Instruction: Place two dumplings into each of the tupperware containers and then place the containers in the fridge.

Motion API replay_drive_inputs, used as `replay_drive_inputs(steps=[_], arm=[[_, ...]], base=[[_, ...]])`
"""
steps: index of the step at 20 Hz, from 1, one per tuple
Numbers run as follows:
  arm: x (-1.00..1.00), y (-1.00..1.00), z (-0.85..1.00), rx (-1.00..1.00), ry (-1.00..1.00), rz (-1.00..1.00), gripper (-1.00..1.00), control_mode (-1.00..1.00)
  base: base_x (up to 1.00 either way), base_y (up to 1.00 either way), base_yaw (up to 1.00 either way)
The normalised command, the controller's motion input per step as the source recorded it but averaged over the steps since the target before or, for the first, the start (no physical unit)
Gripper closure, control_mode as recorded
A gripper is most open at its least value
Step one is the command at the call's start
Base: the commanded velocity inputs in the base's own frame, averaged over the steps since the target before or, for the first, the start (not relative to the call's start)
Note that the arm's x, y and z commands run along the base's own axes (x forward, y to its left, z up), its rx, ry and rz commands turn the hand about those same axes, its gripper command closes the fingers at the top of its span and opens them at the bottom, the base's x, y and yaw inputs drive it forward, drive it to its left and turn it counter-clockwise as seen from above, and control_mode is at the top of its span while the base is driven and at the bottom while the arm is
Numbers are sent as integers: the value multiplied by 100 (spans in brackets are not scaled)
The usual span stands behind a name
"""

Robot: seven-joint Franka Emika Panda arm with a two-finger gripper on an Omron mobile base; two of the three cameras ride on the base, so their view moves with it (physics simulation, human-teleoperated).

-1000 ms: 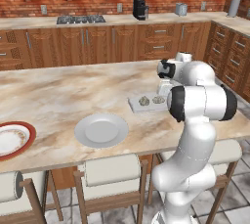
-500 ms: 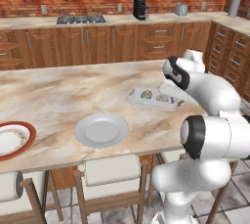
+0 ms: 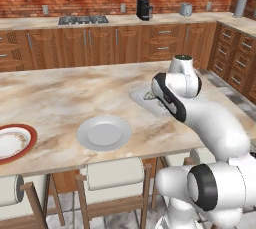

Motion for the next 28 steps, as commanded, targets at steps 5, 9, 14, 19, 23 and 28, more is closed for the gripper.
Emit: replay_drive_inputs(steps=[5, 9, 14, 19, 23, 28], arm=[[-88, 5, 61, 2, 10, -50, 100, -100], [-95, -4, 58, 2, 6, -34, 100, -100], [-57, 3, 42, -2, -3, -11, 100, -100], [-28, 2, 37, -4, -13, 0, 100, -100], [-81, -8, 40, 0, 2, 8, 100, -100], [-77, -9, 29, 0, 5, 7, 100, -100]], base=[[0, 0, 0], [0, 0, 0], [0, 0, 0], [0, 0, 0], [0, 0, 0], [0, 0, 0]])
